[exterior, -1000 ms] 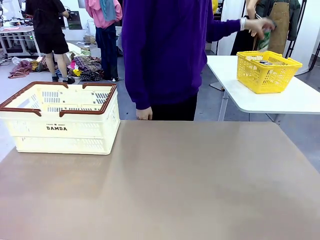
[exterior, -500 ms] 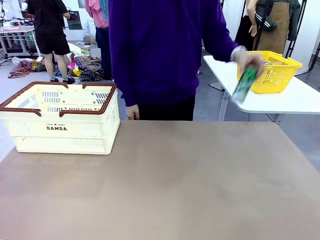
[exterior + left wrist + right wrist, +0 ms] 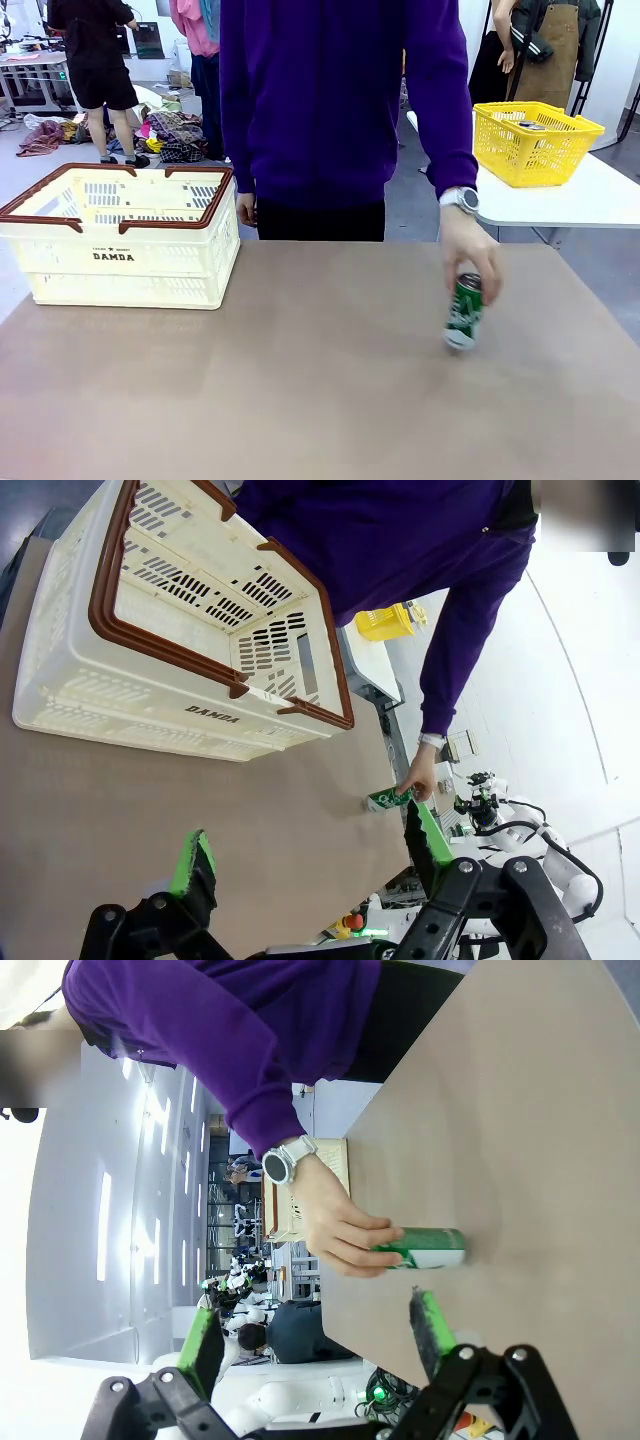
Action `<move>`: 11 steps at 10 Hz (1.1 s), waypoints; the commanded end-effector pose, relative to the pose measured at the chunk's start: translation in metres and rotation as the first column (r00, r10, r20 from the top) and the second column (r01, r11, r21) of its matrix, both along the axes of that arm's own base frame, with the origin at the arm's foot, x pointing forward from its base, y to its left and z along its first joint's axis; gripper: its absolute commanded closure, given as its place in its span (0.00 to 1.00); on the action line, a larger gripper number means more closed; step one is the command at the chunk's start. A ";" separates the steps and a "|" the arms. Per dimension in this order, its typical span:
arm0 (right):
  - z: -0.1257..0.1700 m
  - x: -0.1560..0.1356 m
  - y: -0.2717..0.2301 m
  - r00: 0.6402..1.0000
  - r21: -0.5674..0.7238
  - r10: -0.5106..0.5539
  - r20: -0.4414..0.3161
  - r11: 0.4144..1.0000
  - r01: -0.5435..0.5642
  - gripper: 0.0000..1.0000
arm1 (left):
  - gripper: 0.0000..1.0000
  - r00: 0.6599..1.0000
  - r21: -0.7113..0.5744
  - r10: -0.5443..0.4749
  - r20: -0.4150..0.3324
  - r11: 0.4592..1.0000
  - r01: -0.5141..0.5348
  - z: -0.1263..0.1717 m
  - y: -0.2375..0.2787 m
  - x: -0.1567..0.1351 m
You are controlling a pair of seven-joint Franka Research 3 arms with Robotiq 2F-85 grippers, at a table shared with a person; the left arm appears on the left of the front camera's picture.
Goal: Place the drinks into the Shopping basket.
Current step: Pick up one drink and place it into the Shopping basket.
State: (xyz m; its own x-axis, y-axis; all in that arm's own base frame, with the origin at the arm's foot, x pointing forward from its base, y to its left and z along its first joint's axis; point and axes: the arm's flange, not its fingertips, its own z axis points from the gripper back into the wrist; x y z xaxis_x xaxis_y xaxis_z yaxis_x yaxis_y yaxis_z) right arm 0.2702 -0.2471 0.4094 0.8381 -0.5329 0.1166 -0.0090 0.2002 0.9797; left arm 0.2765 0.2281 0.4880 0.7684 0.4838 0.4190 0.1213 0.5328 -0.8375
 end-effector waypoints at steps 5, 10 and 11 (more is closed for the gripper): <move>0.001 -0.002 -0.001 1.000 -0.007 0.013 0.002 1.000 -0.013 0.00 | 0.00 1.000 -0.005 -0.003 0.030 1.000 0.003 0.000 0.000 0.002; 0.026 0.022 0.033 0.989 -0.148 0.146 0.010 0.979 -0.143 0.00 | 0.00 1.000 -0.005 -0.003 0.030 1.000 0.003 0.000 0.000 0.002; 0.052 0.045 0.073 0.957 -0.273 0.287 -0.025 0.919 -0.283 0.00 | 0.00 1.000 -0.005 -0.003 0.030 1.000 0.003 0.000 0.000 0.002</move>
